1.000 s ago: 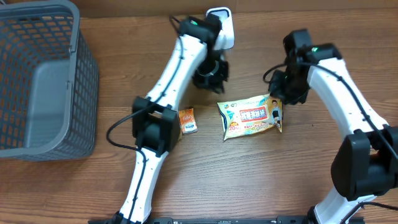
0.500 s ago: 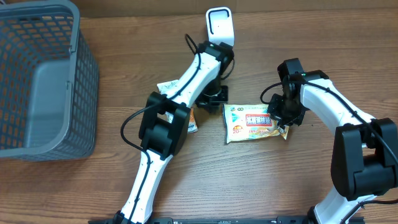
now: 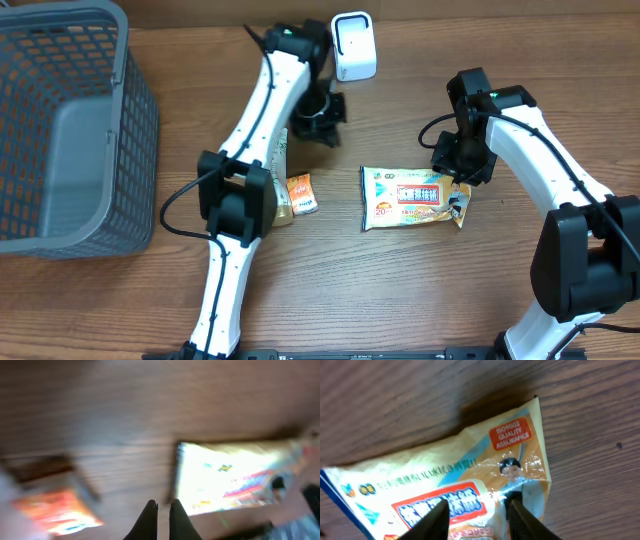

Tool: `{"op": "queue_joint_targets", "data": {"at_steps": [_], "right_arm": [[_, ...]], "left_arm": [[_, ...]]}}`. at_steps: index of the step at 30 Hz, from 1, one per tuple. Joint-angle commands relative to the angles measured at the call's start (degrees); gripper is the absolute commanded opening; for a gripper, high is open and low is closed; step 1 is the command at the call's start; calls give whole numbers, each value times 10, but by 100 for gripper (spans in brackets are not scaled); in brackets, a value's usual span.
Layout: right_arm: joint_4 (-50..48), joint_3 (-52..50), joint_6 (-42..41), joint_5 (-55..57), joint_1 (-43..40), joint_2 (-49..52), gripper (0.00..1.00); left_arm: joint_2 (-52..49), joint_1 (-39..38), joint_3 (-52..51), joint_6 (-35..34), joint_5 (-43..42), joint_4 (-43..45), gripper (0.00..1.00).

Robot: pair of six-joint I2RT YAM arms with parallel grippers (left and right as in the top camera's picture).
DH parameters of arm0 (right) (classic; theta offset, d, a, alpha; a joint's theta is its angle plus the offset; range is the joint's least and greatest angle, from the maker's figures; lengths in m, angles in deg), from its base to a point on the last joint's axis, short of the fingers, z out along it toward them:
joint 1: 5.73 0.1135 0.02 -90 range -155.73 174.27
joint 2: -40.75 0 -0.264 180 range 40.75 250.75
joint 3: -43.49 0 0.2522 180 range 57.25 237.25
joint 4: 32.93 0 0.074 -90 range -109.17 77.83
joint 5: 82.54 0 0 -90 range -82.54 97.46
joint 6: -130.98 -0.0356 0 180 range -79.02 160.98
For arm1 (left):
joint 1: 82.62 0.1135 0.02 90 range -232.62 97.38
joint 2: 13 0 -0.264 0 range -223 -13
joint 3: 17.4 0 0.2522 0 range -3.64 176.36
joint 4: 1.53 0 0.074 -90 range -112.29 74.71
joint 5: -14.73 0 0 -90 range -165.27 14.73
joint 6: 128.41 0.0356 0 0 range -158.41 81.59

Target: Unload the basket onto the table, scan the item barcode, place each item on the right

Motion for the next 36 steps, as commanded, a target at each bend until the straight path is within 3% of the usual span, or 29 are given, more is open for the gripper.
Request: {"op": "queue_joint_targets", "data": {"at_steps": [1, 3, 8, 15, 21, 24, 29, 32, 36], "right_arm": [[-3, -3, 5, 10, -4, -8, 53], [-4, -3, 5, 12, -11, -8, 70], [-4, -3, 5, 12, -44, -8, 72], [14, -3, 5, -6, -87, -8, 66], [23, -3, 40, -56, -75, -8, 65], [22, -3, 42, -79, -60, -8, 65], [-13, -4, 39, -92, -23, -8, 56], [-69, -11, 39, -146, 3, -8, 53], [-163, -23, -5, -169, 46, -8, 41]], "left_arm": [[5, -51, -28, 27, -72, 10, 4], [5, -71, -60, 27, -72, 29, 4], [5, -117, -149, 25, -98, 100, 4], [5, -137, -225, -4, -85, 191, 4], [5, -105, -227, -84, 95, 170, 4], [5, -70, -227, -98, 137, 153, 4], [5, -1, -224, -97, 143, 147, 4], [5, 31, -221, -94, 139, 146, 4], [5, 56, -221, -71, 113, 146, 4]]}}
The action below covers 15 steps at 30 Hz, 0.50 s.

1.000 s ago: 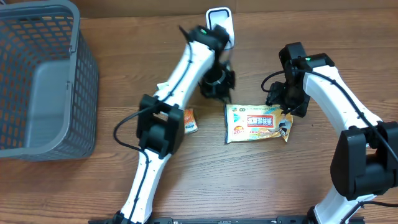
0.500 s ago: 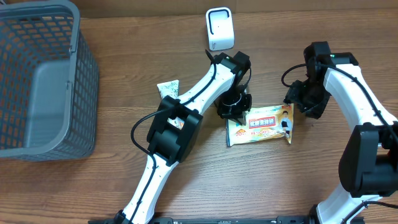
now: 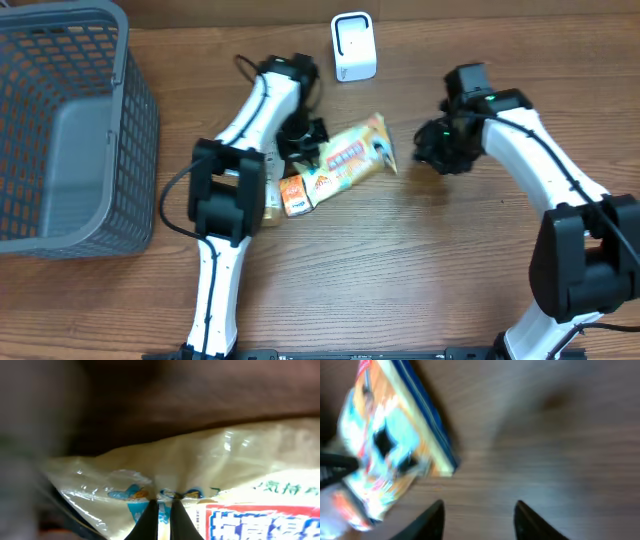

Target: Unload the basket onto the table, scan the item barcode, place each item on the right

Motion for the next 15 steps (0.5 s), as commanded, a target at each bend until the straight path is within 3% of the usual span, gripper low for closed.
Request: {"op": "queue_joint_targets", "data": {"at_steps": [1, 8, 15], "right_arm": [[-50, -11, -48, -38, 37, -8, 38], [-197, -20, -72, -37, 104, 2, 34], [-296, -20, -115, -20, 120, 71, 27]], "left_arm": [[-14, 12, -8, 10, 55, 5, 4], [-14, 10, -9, 13, 57, 6, 4], [-14, 10, -9, 13, 57, 4, 4]]}}
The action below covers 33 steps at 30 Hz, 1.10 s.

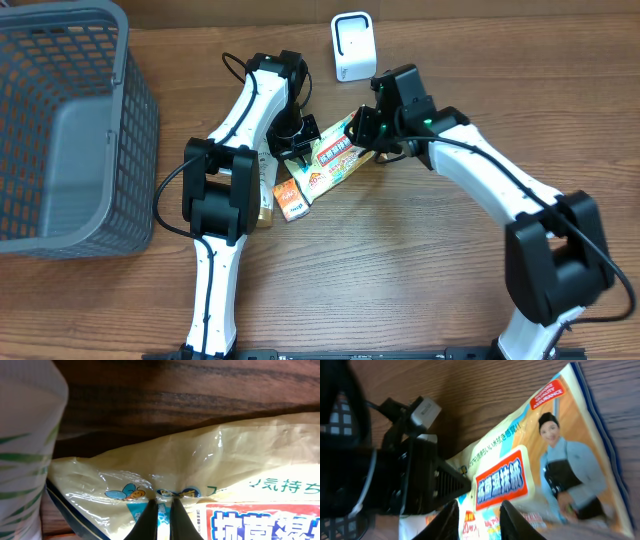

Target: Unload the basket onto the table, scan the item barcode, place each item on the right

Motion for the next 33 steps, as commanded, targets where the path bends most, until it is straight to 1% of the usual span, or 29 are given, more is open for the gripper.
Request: {"op": "queue_joint_targets", "data": {"at_steps": [1, 4, 7, 9, 10, 11, 15, 19, 21, 24, 26, 27, 29, 33], "right_arm": [[-25, -6, -28, 13, -2, 54, 26], [-27, -6, -42, 25, -9, 88, 24], [8, -6, -42, 85, -17, 108, 19], [54, -5, -42, 149, -25, 109, 9], [82, -3, -42, 178, -31, 106, 5], [97, 0, -42, 190, -34, 106, 4], [204, 33, -41, 259, -56, 96, 4], [291, 85, -32, 296, -71, 78, 4], [308, 113, -12, 286, -71, 66, 4], [291, 139, 30, 215, -70, 52, 7], [244, 146, 66, 116, -70, 49, 11], [219, 146, 80, 68, -70, 49, 16], [164, 145, 87, -5, -69, 53, 23], [93, 145, 74, -57, -58, 65, 24]], "left_arm": [[-15, -2, -9, 11, 44, 3, 4], [-15, -3, -9, 11, 49, -2, 4], [-15, -4, -9, 12, 64, -5, 4], [-15, -4, -9, 14, 73, -7, 4], [-15, -4, -9, 14, 83, -10, 4], [-15, -4, -9, 13, 90, -11, 4], [-15, -3, -9, 13, 122, -10, 4], [-15, -3, -7, 21, 127, -12, 4], [-15, -3, 2, 32, 128, -20, 4], [-15, -3, 23, 39, 125, -34, 4], [-15, -3, 35, 39, 114, -38, 4], [-15, -3, 38, 40, 106, -38, 4], [-15, -4, 39, 39, 90, -37, 4], [-15, -4, 38, 39, 76, -37, 4]]}}
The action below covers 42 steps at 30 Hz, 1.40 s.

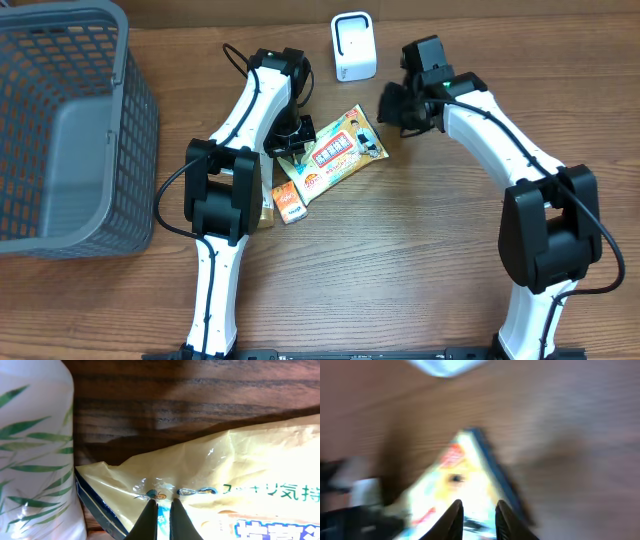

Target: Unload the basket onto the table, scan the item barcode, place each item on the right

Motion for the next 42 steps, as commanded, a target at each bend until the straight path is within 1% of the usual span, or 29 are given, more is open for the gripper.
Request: {"op": "queue_joint_targets", "data": {"at_steps": [1, 5, 8, 10, 11, 12, 14, 16, 19, 22, 26, 28, 29, 31, 32, 33, 34, 36, 38, 39, 40, 41, 42], "right_arm": [[-38, 11, 1, -93, 16, 0, 25], [-67, 11, -18, -91, 34, 38, 24], [-69, 11, -44, -90, 41, 68, 16], [-64, 11, -56, -81, 43, 92, 13], [-58, 11, -57, -75, 43, 101, 10], [-42, 11, -58, -55, 43, 110, 4], [-3, 11, -73, 0, 42, 115, 4], [53, 11, -115, 91, 39, 110, 4], [109, 11, -118, 168, 32, 93, 4], [152, 11, -118, 216, 28, 67, 4], [175, 11, -97, 229, 27, 21, 4], [183, 11, -77, 229, 26, -2, 14], [188, 11, -67, 229, 26, -13, 28], [200, 11, -52, 229, 23, -32, 75], [206, 11, -52, 229, 21, -37, 88], [214, 11, -48, 229, 17, -42, 96], [220, 11, -37, 229, 12, -42, 100], [236, 11, -6, 219, -1, -40, 100], [242, 8, 21, 204, -16, -34, 100], [237, 3, 29, 189, -26, -29, 100], [231, -3, 41, 164, -38, -25, 100], [220, -12, 54, 130, -49, -20, 100], [208, -19, 65, 96, -58, -16, 100]], "left_arm": [[-15, 3, 12, 9, -11, 0, 4], [-15, 3, 12, 9, -11, 0, 4], [-15, 3, 12, 9, -11, 0, 4], [-15, 3, 12, 9, -11, 0, 4], [-15, 3, 12, 10, -10, 0, 4], [-15, 3, 12, 14, -10, 0, 4], [-15, 3, 12, 29, -10, 0, 4], [-15, 3, 13, 44, -9, 0, 4], [-15, 3, 17, 46, -10, -2, 4], [-15, 3, 35, 57, -12, -6, 4], [-15, 3, 94, 63, -11, -34, 4], [-15, 3, 137, 63, -11, -58, 4], [-15, 5, 160, 63, -11, -71, 4], [-15, 8, 202, 60, -11, -99, 4], [-15, 10, 214, 59, -12, -107, 4], [-15, 11, 225, 56, -11, -118, 5], [-15, 12, 230, 54, -14, -127, 11], [-15, 11, 228, 54, -21, -136, 25], [-15, 11, 213, 54, -32, -137, 35], [-15, 10, 206, 55, -41, -137, 38], [-15, 9, 195, 57, -52, -136, 45], [-15, 7, 181, 57, -61, -132, 50], [-15, 6, 169, 57, -66, -129, 52]]}}
